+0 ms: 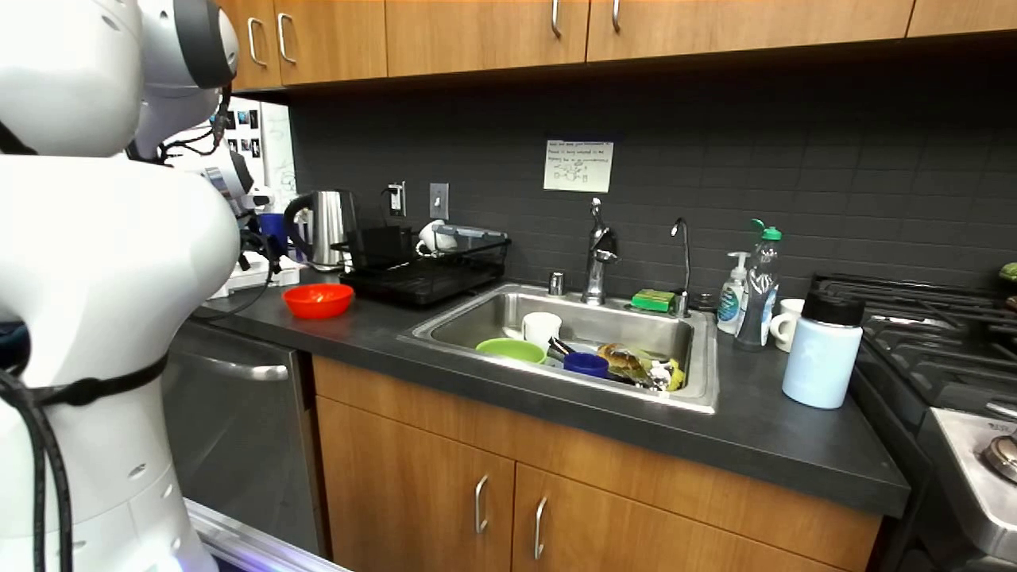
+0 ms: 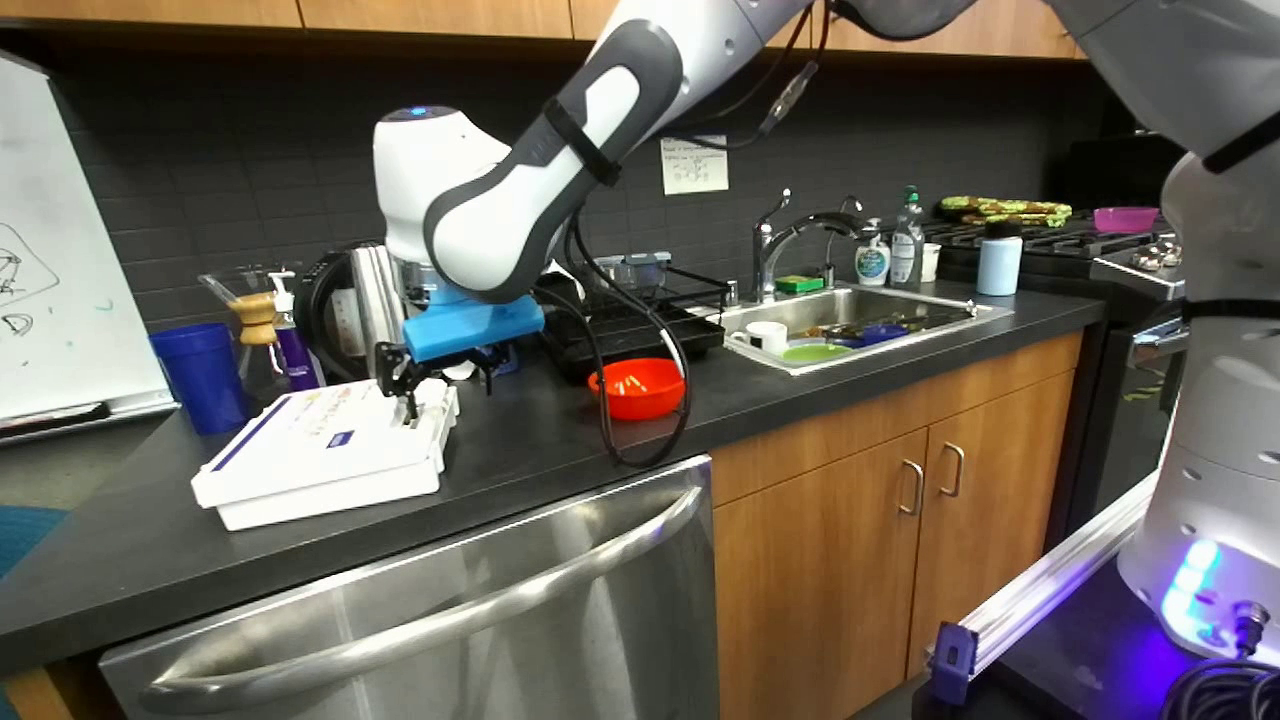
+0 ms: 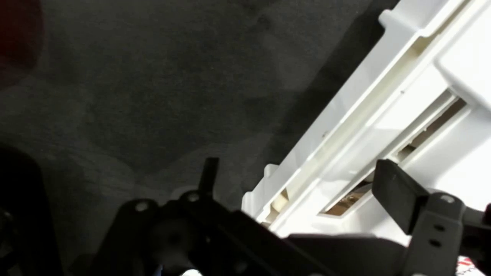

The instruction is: Pick up the white object then place it on the orange bowl

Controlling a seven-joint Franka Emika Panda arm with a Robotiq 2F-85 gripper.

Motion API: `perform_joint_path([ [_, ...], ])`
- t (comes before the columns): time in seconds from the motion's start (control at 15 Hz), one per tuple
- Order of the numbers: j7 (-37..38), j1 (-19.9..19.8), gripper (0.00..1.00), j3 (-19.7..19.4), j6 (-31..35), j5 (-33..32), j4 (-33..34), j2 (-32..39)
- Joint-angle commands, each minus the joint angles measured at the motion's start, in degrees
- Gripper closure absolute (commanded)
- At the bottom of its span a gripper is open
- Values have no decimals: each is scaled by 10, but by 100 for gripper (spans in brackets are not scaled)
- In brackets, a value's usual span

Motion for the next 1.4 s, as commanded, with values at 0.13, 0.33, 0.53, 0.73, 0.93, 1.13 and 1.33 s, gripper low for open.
perform_joint_path([
  [0.13,2,2,0,-8,-5,-4,-8,-11],
  [0.33,4,3,0,-11,-3,-5,-12,-12],
  [0.53,5,6,0,-10,-2,-6,-13,-11],
  [0.73,7,9,0,-10,-3,-6,-12,-8],
  [0.93,7,14,0,-9,-4,-5,-12,-6],
  [1.13,8,18,1,-10,-7,-5,-12,-3],
  [1.33,7,20,30,-11,-8,-5,-12,-4],
])
